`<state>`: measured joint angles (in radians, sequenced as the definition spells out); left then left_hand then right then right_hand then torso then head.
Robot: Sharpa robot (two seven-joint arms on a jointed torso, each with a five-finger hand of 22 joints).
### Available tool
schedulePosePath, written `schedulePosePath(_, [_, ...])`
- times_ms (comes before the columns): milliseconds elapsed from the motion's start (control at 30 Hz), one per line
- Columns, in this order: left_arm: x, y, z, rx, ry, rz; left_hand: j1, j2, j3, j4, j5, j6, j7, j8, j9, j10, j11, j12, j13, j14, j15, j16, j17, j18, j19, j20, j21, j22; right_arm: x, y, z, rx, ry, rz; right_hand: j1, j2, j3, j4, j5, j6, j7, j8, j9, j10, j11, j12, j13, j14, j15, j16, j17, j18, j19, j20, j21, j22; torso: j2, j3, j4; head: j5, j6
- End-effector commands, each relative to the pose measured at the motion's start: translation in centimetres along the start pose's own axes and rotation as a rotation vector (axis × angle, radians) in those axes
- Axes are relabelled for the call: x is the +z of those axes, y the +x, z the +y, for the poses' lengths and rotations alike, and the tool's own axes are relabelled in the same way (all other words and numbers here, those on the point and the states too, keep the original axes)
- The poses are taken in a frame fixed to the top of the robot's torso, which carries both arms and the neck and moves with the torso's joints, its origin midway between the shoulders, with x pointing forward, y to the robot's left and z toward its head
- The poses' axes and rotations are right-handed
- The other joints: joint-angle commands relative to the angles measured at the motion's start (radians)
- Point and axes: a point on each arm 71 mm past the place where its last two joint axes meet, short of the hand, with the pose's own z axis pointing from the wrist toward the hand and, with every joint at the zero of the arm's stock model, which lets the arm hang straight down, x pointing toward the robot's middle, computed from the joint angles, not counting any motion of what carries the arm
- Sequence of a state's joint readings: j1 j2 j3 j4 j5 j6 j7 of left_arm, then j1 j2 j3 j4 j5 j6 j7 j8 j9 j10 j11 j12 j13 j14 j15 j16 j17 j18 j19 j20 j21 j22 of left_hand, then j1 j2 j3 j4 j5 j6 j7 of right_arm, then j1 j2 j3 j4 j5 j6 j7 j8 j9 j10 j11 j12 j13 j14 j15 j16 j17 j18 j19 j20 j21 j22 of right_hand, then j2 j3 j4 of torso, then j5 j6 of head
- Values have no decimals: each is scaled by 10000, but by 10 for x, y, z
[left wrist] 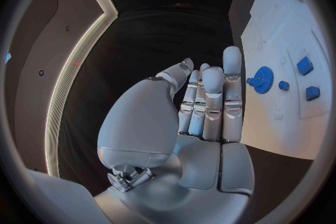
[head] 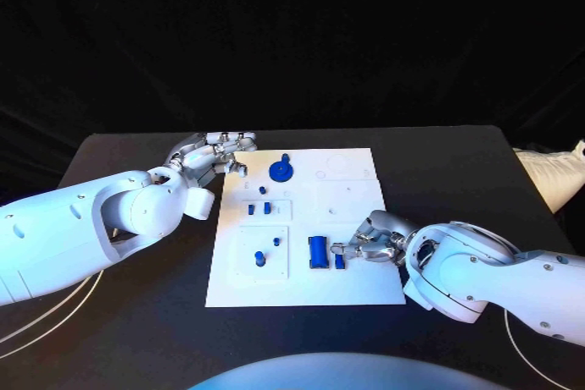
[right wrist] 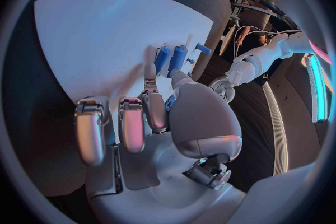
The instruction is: Assemble the parts on the task board
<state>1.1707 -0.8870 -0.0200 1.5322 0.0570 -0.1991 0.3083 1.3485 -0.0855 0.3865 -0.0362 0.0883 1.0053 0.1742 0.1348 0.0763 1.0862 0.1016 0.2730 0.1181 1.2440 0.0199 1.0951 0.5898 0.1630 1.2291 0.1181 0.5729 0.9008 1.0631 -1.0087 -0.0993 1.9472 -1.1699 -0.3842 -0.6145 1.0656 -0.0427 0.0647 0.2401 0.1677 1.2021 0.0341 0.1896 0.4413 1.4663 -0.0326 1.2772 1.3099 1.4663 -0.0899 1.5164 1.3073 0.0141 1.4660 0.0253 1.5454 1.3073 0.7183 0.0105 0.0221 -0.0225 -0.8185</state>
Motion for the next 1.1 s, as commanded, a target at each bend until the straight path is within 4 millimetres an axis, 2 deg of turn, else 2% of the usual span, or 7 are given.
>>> schedulePosePath(33, [0, 3, 0, -49, 47, 225, 99, 8, -68, -11, 5, -71, 26, 51, -16, -39, 3, 68, 12, -69, -25, -38, -11, 181, -65, -11, -30, -7, -2, 0, 0, -285, -98, 137, 341, -18, -168, -68, -212, -68, 16, 63, 30, 205, -31, 27, 920, 892, -48, 35, 1854, -61, 859, -64, 48, 2388, 4, 7, -1, -16, -1])
schedulePosePath(300, [0, 2, 0, -43, 44, 206, 99, 8, -68, -11, 5, -71, 26, 51, -16, -39, 3, 68, 12, -69, -25, -38, -11, 181, -65, -11, -30, -7, -5, 1, -4, -533, -218, 468, 1202, -58, -481, -541, -766, -104, 23, 96, 81, 202, -23, 18, 944, 891, -45, 33, 1851, -65, 866, -60, 55, 2399, 5, 12, -2, -15, -14])
schedulePosePath(433, [1, 1, 0, -36, 33, 206, 99, 8, -68, -11, 5, -71, 26, 51, -16, -39, 3, 68, 12, -69, -25, -38, -11, 181, -65, -11, -30, -7, -7, 2, -4, -653, -286, 646, 1487, -33, -614, -716, -1009, -128, 30, 100, 94, 186, -19, -23, 934, 887, -39, 23, 1836, -62, 859, -56, 46, 2391, -1, 2, 11, -24, -19])
schedulePosePath(867, [1, 1, 0, -3, 17, 216, 99, 8, -68, -11, 5, -71, 26, 51, -16, -39, 3, 68, 12, -69, -25, -38, -11, 181, -65, -11, -30, -7, -5, 4, -1, -894, -350, 836, 1523, -11, -679, -738, -1062, -130, 36, 104, 99, 191, -13, -6, 948, 887, -36, 23, 1837, -63, 862, -53, 50, 2396, 3, -9, 10, -29, -14])
schedulePosePath(1033, [1, 1, 0, -4, 16, 223, 99, 8, -68, -11, 5, -71, 26, 51, -16, -39, 3, 68, 12, -69, -25, -38, -11, 181, -65, -11, -30, -7, -2, 2, -5, -875, -155, 638, 1499, 186, -751, -676, -1022, -119, 35, 116, 106, 208, -14, 39, 980, 891, -32, 33, 1852, -68, 874, -48, 62, 2411, 6, -15, 13, -27, -16])
schedulePosePath(1100, [1, 1, 0, -3, 14, 220, 99, 8, -68, -11, 5, -71, 26, 51, -16, -39, 3, 68, 12, -69, -25, -38, -11, 181, -65, -11, -30, -7, 0, 0, -7, -860, -48, 588, 1470, 333, -799, -618, -976, -112, 28, 125, 111, 226, -17, 85, 1010, 890, -34, 30, 1847, -67, 871, -48, 59, 2408, 4, -13, 17, -18, -11])
